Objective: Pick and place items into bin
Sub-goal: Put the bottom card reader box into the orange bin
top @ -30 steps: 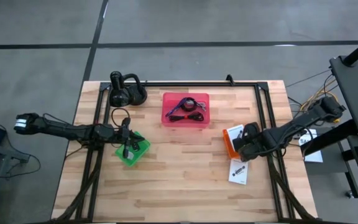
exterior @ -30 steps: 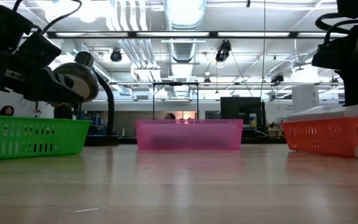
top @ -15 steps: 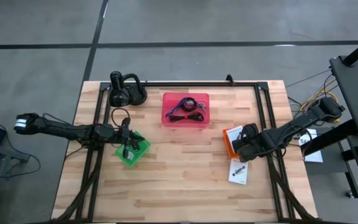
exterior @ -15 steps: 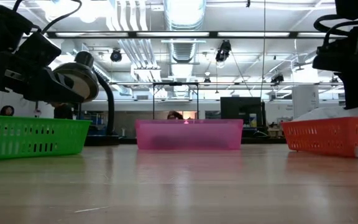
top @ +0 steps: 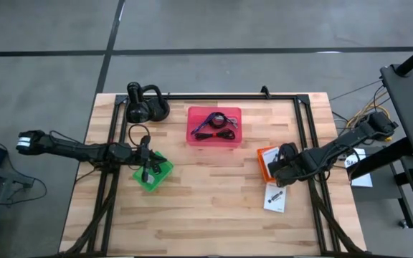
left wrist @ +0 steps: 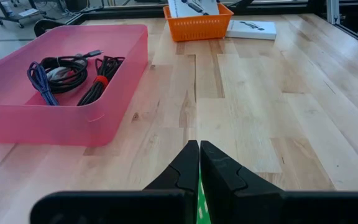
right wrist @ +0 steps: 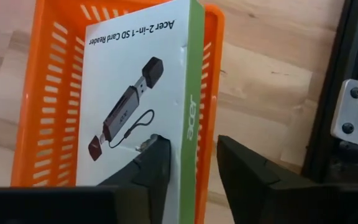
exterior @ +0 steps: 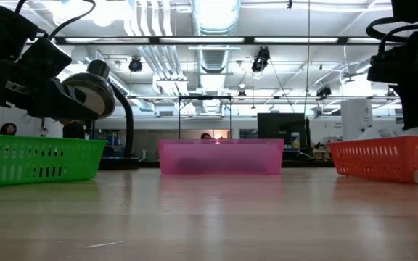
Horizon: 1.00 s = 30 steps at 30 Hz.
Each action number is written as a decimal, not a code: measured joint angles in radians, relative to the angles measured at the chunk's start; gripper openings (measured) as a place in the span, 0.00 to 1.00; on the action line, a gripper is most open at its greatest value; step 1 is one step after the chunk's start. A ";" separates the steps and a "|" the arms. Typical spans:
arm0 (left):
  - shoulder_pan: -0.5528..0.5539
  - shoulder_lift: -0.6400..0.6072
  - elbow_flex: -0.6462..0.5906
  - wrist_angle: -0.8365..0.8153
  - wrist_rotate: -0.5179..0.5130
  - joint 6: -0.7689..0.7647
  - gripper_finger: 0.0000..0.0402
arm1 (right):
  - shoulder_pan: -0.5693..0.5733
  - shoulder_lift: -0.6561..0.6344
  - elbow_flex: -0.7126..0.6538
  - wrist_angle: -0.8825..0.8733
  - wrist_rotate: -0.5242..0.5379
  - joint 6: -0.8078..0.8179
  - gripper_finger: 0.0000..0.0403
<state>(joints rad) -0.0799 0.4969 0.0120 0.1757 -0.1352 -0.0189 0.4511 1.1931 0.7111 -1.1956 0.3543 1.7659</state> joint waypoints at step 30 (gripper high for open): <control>0.000 0.000 0.000 0.000 0.000 0.005 0.00 | 0.000 -0.001 0.088 0.018 0.117 -0.141 0.63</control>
<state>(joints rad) -0.0801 0.4969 0.0124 0.1757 -0.1352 -0.0135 0.4515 1.1923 0.7986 -1.1774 0.4709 1.6253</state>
